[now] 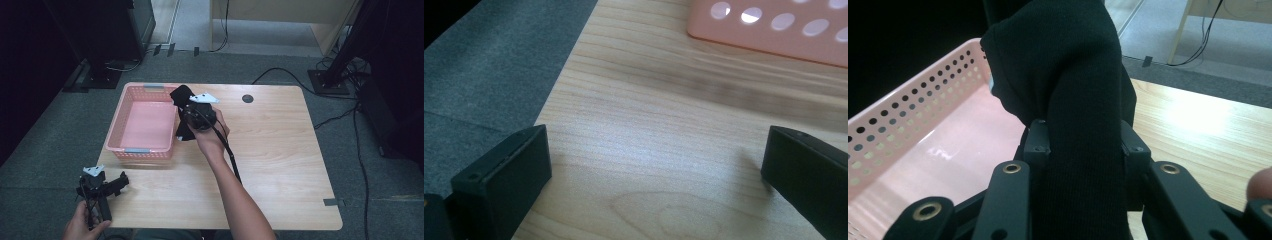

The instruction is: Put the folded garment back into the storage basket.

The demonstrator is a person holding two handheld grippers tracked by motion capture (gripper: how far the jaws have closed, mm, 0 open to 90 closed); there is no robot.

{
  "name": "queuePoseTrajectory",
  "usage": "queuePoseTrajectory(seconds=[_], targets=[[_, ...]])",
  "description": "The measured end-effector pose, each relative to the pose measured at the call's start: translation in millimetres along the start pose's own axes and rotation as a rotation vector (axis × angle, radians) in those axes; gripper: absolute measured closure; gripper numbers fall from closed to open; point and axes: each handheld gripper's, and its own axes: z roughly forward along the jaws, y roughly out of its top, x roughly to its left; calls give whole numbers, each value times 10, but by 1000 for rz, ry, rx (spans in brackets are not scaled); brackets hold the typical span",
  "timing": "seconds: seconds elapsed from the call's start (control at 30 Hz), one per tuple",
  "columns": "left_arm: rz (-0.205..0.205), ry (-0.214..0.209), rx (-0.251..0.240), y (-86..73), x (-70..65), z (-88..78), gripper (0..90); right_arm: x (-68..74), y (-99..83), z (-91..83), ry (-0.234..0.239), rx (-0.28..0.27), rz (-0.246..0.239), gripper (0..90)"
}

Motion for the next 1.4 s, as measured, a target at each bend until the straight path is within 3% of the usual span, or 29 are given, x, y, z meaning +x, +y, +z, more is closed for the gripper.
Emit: queuePoseTrajectory(seconds=[0.6, 1.4], targets=[[2, 0, 2, 1, 1, -1, 0, 271, 112, 136, 36, 16, -20, 678], [1, 0, 0, 0, 0, 0, 0, 754, 156, 414, 104, 48, -63, 677]])
